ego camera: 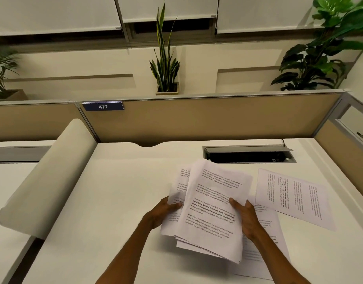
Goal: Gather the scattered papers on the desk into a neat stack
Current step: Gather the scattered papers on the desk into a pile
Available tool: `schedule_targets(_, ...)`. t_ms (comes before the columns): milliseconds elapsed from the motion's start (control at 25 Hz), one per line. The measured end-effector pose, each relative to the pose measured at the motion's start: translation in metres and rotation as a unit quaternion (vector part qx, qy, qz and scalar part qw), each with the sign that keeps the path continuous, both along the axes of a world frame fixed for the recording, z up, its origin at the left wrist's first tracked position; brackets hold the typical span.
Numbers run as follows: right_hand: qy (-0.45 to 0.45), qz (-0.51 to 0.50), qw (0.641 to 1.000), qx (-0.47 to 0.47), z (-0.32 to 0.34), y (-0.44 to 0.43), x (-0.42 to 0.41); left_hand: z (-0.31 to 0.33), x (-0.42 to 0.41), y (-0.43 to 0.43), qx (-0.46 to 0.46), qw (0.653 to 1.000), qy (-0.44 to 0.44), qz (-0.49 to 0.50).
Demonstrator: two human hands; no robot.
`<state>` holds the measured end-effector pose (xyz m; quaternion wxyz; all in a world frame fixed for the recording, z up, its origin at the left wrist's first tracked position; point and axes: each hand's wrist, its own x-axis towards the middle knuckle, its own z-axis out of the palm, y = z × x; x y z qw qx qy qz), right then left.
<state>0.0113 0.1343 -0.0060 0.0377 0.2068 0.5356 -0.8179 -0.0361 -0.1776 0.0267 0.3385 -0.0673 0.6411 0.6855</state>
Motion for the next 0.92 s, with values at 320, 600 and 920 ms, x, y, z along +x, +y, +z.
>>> schedule_targets(320,0.043,0.042,0.998,-0.013,0.021,-0.014,-0.023,0.019,0.003,0.000,0.002,0.999,0.044,-0.025)
schedule_targets(600,0.090,0.028,0.994,0.049,0.039,-0.045,-0.029,0.029,0.005,-0.005,0.040,0.995,0.039,0.079)
schedule_targets(920,0.095,0.064,0.986,0.118,0.035,-0.063,-0.024,0.017,0.017,-0.015,-0.026,0.973,0.168,0.153)
